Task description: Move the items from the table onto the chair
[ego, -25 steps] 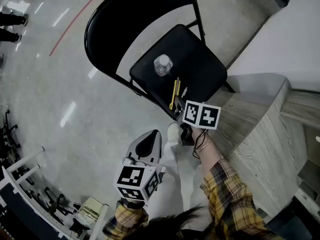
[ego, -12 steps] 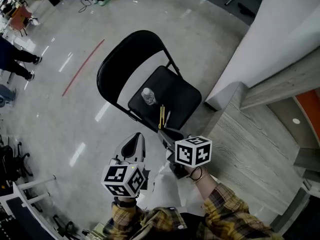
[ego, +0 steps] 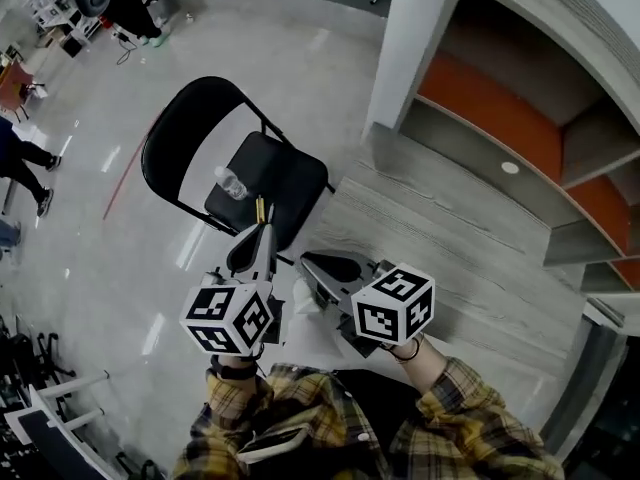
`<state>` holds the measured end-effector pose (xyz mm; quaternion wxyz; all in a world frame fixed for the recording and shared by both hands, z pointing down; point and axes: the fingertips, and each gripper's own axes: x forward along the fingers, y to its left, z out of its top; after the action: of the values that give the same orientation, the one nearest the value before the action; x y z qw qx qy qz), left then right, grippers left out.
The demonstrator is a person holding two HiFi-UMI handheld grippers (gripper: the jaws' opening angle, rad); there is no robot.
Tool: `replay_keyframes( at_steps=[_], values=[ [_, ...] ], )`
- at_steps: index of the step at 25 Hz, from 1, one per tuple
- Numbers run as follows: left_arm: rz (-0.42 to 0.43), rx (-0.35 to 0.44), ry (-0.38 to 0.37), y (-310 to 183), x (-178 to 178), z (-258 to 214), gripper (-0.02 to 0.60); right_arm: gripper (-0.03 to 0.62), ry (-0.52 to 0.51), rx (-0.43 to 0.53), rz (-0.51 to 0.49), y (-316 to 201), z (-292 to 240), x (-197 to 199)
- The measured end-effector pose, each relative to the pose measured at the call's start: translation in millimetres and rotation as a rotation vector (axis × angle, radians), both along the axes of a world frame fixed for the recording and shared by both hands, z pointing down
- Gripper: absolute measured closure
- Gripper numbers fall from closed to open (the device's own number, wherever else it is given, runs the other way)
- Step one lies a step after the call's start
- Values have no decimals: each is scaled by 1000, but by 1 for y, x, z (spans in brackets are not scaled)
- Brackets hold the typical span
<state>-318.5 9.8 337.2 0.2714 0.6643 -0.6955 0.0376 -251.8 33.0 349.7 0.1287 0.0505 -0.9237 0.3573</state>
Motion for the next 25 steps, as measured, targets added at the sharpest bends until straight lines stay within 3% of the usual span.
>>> replay_keyframes(
  at_steps=[4, 10, 14, 19, 25],
  values=[
    [100, 30, 3, -24, 104, -22, 578, 576, -7, 82, 83, -20, -33, 109],
    [311, 60, 17, -52, 270, -33, 578, 576, 21, 146, 322, -50, -47, 282],
    [436, 47, 33, -60, 358, -30, 578, 576, 60, 171, 471, -63, -45, 383],
    [563, 39, 37, -68, 419, -34, 578, 576, 127, 211, 675, -67, -43, 470],
    [691, 38, 32, -75, 452, -44, 578, 576, 208, 264, 822, -63, -44, 518]
  ],
)
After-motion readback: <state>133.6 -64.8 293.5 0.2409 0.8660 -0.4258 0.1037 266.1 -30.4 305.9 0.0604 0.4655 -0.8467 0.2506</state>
